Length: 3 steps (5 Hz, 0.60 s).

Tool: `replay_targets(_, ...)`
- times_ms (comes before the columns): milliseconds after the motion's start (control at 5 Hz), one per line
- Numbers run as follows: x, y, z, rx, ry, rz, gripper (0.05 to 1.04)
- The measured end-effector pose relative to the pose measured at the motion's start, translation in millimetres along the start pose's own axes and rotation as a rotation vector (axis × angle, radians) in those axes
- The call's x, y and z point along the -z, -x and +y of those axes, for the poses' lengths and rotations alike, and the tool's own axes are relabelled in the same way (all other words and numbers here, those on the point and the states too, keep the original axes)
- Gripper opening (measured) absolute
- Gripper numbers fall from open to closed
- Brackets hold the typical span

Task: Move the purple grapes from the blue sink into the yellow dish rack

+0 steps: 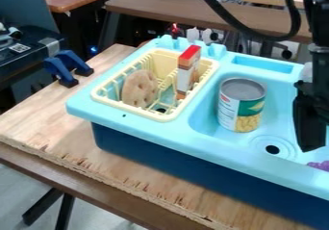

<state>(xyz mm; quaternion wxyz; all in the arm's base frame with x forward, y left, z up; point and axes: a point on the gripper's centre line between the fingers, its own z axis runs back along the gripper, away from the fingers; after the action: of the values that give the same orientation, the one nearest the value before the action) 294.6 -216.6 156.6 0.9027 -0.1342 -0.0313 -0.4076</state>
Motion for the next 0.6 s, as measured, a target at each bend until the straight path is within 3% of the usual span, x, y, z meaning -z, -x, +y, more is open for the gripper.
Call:
replay_targets(200, 12.8, 2.9, 3.3, -0.01, 0.012, 0.036, 1.002)
replay_targets(600, 6.2, -1.7, 11.0, 0.009, -0.039, 0.038, 1.002)
